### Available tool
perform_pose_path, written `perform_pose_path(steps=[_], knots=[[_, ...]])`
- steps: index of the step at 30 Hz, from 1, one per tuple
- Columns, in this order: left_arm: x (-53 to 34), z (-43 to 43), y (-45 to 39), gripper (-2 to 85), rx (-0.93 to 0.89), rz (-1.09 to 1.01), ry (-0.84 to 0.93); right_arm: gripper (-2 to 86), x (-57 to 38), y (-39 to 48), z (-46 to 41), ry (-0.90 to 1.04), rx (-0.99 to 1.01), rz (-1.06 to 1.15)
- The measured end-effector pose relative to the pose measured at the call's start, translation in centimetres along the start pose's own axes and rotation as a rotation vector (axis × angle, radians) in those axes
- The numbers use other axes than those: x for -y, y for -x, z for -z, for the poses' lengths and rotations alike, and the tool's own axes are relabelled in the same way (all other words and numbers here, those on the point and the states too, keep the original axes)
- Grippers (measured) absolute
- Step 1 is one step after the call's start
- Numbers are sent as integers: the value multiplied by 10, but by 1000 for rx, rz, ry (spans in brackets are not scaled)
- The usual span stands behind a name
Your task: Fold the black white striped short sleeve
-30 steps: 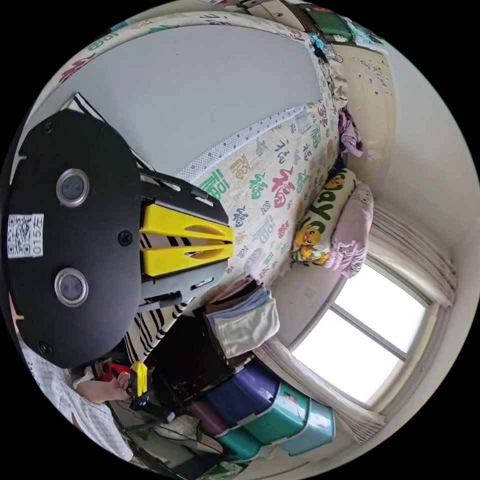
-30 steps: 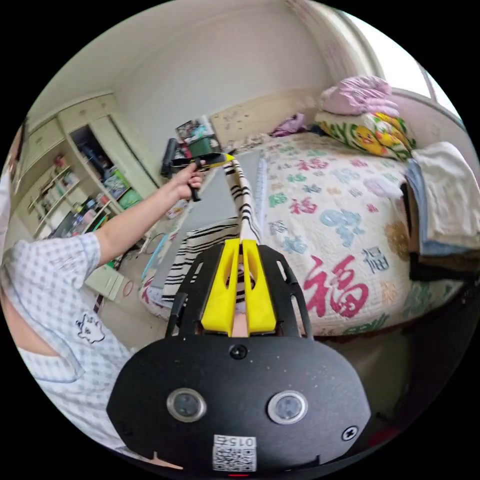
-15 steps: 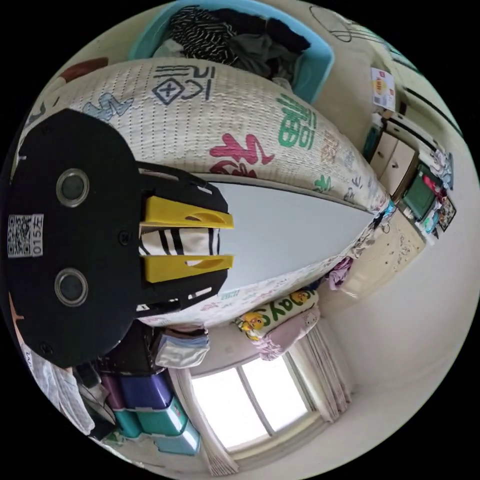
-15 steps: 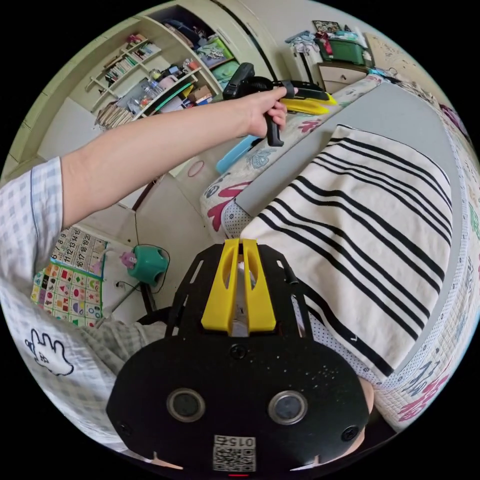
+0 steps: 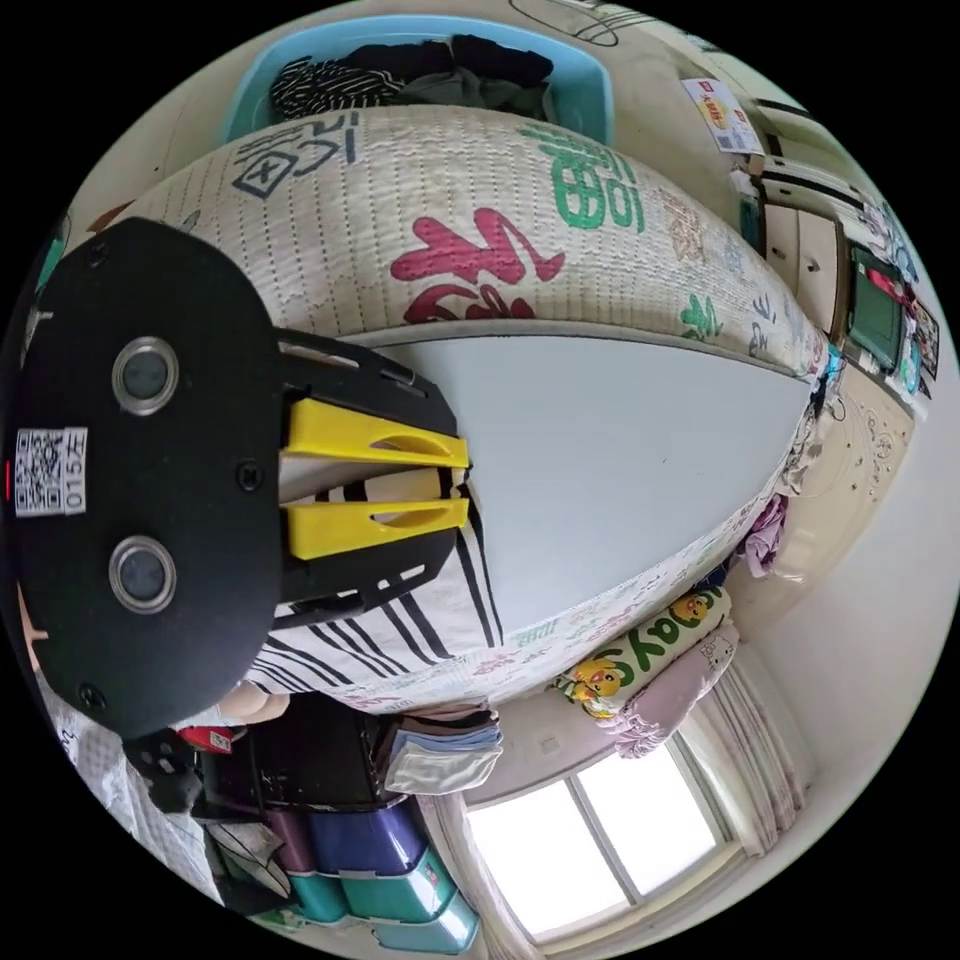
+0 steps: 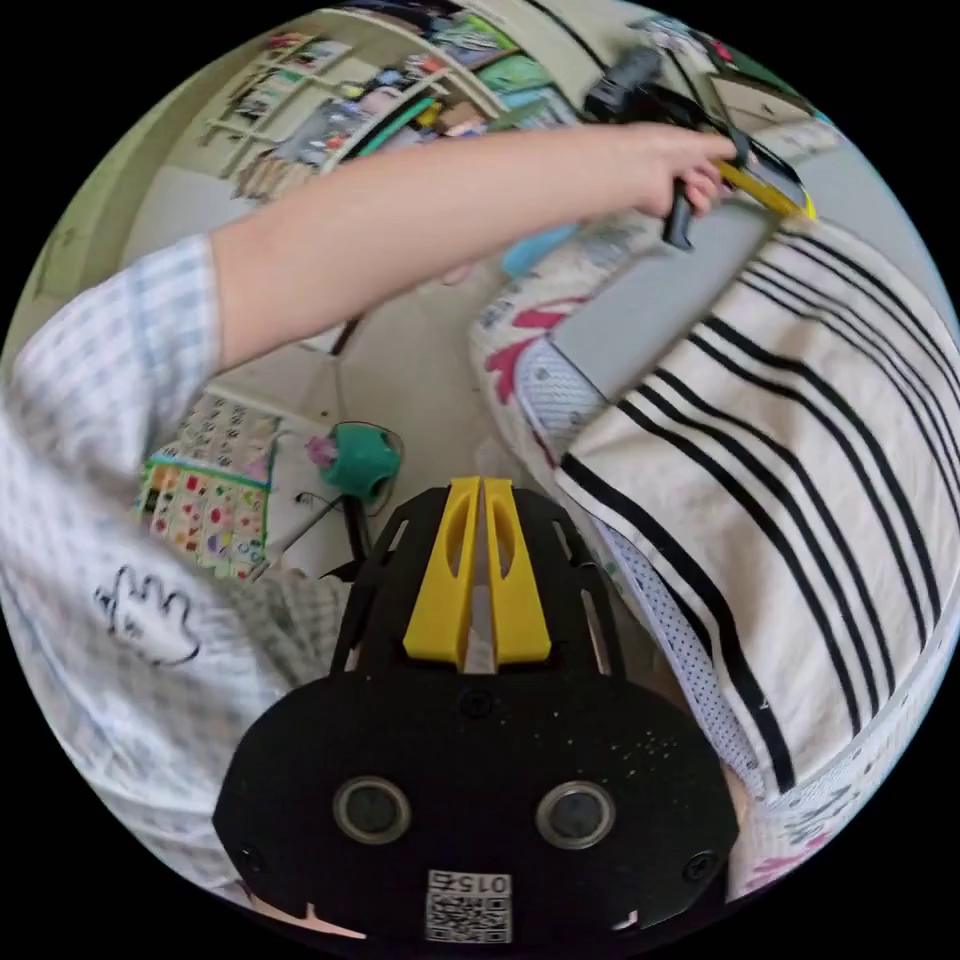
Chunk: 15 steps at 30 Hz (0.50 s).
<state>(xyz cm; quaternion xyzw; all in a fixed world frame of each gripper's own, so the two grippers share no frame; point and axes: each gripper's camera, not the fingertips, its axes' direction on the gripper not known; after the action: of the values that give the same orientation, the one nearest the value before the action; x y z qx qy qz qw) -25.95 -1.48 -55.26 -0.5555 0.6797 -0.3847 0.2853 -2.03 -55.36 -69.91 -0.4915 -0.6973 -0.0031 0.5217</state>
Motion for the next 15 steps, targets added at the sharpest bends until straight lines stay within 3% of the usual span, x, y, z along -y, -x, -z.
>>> perform_pose_path(steps=[2,4,7,11,15], knots=[[-3,9,-4,75,24,-70,-16,48,-15,14,43,-95,-5,153],[-6,16,-7,99,51,-134,-16,62,-27,-5,85,-185,-118,140],[-7,19,-12,133,66,-214,-15,80,-45,-91,156,-361,-285,-49],[-5,9,-16,158,20,-266,8,144,-69,-215,216,-543,-366,-329],[-3,-4,-25,156,-38,-344,77,162,-73,-280,214,-561,-387,-419]])
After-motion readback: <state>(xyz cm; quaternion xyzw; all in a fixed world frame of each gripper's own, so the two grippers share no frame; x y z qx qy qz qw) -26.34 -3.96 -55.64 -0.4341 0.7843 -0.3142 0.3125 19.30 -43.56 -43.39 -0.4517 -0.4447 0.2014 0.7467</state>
